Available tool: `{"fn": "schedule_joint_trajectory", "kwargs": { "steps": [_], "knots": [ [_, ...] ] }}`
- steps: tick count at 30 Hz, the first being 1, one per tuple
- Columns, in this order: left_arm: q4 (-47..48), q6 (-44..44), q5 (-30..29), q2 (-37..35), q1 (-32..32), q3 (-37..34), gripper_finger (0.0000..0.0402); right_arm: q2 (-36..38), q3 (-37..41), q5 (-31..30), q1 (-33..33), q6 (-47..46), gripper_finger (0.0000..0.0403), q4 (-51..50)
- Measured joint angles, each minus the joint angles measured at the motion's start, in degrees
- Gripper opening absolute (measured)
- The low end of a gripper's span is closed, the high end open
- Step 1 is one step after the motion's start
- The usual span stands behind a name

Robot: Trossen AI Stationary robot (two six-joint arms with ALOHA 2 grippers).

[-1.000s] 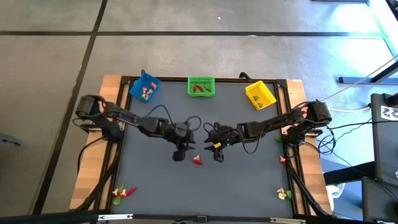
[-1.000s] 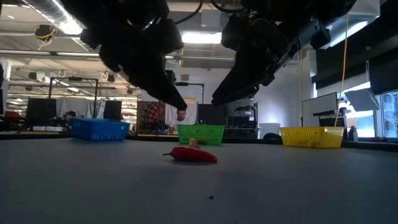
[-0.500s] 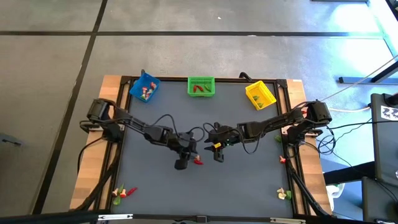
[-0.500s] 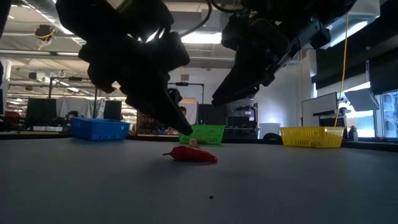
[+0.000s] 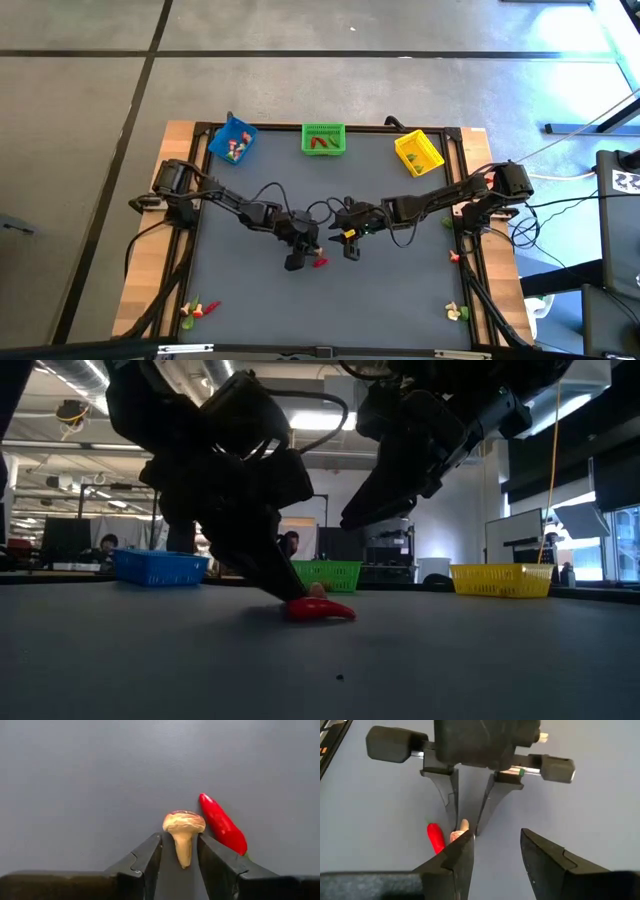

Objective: Sort produce into baskets
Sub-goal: Put the brown mushroom into the blue bin

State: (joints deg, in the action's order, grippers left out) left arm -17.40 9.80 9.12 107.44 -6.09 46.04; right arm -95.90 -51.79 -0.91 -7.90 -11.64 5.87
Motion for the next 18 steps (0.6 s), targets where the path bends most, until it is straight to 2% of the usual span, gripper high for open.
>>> {"fn": "schedule_joint_trajectory", "kwargs": {
  "steps": [5,14,18],
  "knots": [
    [0.1,-2.1,-0.2,0.0,0.2,0.0,0.011,0.0,0.0,0.0,0.0,0.0,0.0161,0.0],
    [0.3,-5.4,-0.4,0.0,1.0,0.0,0.0025,0.0,0.0,0.0,0.0,0.0,0.0161,0.1],
    [0.6,-5.4,-0.2,-0.1,1.5,0.0,0.0006,0.0,0.0,0.0,0.0,-0.1,0.0161,0.1]
  ]
}}
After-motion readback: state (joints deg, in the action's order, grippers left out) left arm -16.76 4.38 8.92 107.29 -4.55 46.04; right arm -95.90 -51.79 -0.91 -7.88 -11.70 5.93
